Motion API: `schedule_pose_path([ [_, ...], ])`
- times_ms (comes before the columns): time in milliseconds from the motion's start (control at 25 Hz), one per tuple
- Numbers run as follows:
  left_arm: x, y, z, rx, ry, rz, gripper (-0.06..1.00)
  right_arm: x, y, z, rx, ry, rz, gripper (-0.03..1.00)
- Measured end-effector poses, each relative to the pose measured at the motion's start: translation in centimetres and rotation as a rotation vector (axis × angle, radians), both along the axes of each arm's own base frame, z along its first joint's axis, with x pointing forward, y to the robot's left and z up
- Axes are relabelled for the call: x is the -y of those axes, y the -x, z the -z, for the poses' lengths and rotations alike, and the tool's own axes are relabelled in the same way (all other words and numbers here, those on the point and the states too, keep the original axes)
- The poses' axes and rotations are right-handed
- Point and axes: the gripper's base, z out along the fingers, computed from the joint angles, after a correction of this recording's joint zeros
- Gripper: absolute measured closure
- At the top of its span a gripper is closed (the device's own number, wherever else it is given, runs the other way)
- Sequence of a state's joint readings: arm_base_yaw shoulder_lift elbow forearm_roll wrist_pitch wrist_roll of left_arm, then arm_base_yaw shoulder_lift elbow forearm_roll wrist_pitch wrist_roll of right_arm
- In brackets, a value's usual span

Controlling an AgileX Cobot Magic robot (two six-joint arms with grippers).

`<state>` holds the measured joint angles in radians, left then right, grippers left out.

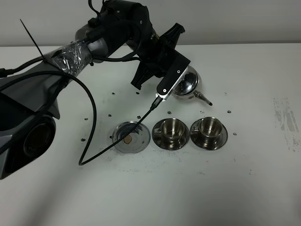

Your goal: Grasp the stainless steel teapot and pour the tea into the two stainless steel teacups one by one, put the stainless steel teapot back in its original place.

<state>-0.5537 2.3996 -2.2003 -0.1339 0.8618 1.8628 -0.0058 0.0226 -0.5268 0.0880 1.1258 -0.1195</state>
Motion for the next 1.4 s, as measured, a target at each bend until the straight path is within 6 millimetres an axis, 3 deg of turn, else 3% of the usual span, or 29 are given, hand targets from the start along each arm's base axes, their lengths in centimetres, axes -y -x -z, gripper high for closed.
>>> schedule_pose_path([
  [1400, 0.74, 0.49, 0.22, 0.055, -0.078, 0.12, 0.74, 0.1, 0.0, 0.01, 0.005, 0.077, -0.033, 0.41],
])
